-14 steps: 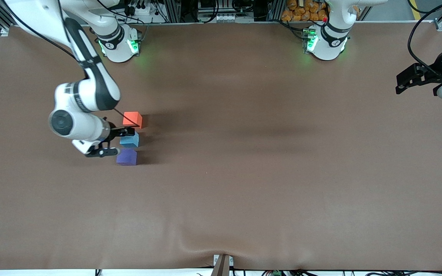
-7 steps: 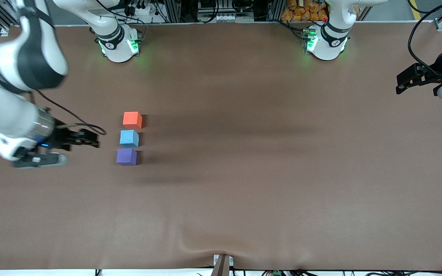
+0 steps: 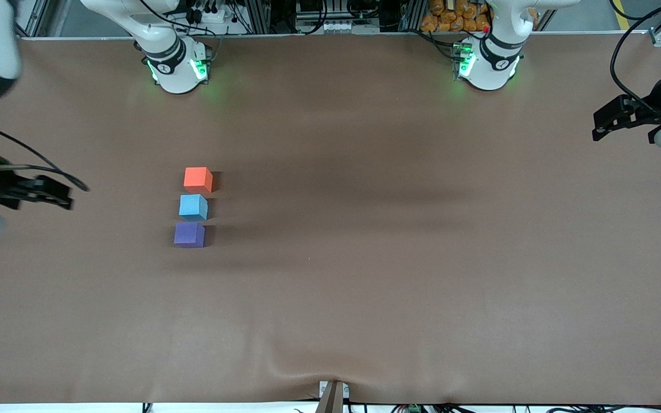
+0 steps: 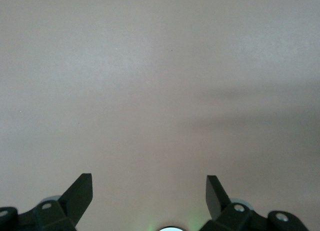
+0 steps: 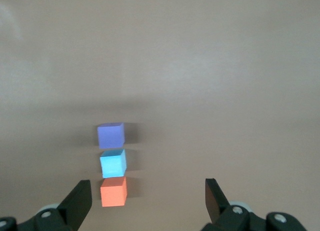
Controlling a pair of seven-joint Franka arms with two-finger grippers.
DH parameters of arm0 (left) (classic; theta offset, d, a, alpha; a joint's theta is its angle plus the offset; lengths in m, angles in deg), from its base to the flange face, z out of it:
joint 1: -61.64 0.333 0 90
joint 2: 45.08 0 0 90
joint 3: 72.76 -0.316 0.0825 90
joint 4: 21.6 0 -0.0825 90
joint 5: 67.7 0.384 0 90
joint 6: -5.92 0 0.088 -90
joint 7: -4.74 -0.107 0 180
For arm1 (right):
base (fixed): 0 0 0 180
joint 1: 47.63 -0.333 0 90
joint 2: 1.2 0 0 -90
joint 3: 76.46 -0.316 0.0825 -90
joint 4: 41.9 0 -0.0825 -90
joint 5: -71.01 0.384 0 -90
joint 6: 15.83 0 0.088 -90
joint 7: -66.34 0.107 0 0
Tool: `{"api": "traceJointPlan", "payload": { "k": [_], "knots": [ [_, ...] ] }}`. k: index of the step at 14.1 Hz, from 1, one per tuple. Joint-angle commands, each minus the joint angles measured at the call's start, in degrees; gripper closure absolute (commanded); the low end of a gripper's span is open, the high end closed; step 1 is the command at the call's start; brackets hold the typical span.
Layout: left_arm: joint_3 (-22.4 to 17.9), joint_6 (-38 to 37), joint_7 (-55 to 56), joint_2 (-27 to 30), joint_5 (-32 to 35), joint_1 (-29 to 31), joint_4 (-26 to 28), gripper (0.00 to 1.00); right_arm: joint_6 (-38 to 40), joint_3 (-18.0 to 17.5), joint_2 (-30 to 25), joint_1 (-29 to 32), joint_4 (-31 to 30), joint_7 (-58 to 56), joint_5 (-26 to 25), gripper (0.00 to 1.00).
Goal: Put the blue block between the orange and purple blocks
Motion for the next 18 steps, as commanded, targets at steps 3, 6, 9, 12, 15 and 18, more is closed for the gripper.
{"api": "traceJointPlan", "payload": {
  "k": [3,6,9,12,15,18],
  "knots": [
    [0.2,-0.8,0.6,0.1,-1.1,0.4,-0.4,0.0,3.2,-1.3,-11.6,0.7,-6.5,3.9,0.9,0.0],
    [0.2,-0.8,0.6,0.1,-1.1,0.4,-0.3,0.0,2.7,-1.2,-17.7,0.6,-13.0,3.9,3.7,0.0],
    [0.2,-0.8,0.7,0.1,-1.1,0.4,-0.3,0.0,3.3,-1.3,-18.8,0.4,-14.3,2.8,3.7,0.0],
    [0.2,-0.8,0.7,0.1,-1.1,0.4,-0.4,0.0,2.8,-1.3,-18.6,-1.6,-13.7,3.1,2.6,0.0],
    [0.2,-0.8,0.7,0.1,-1.1,0.4,-0.4,0.0,2.6,-1.3,-18.4,-1.5,-13.7,3.2,2.1,0.0],
    [0.2,-0.8,0.7,0.1,-1.1,0.4,-0.4,0.0,2.6,-1.2,-18.3,-1.3,-13.8,2.9,2.2,0.0]
  ]
}}
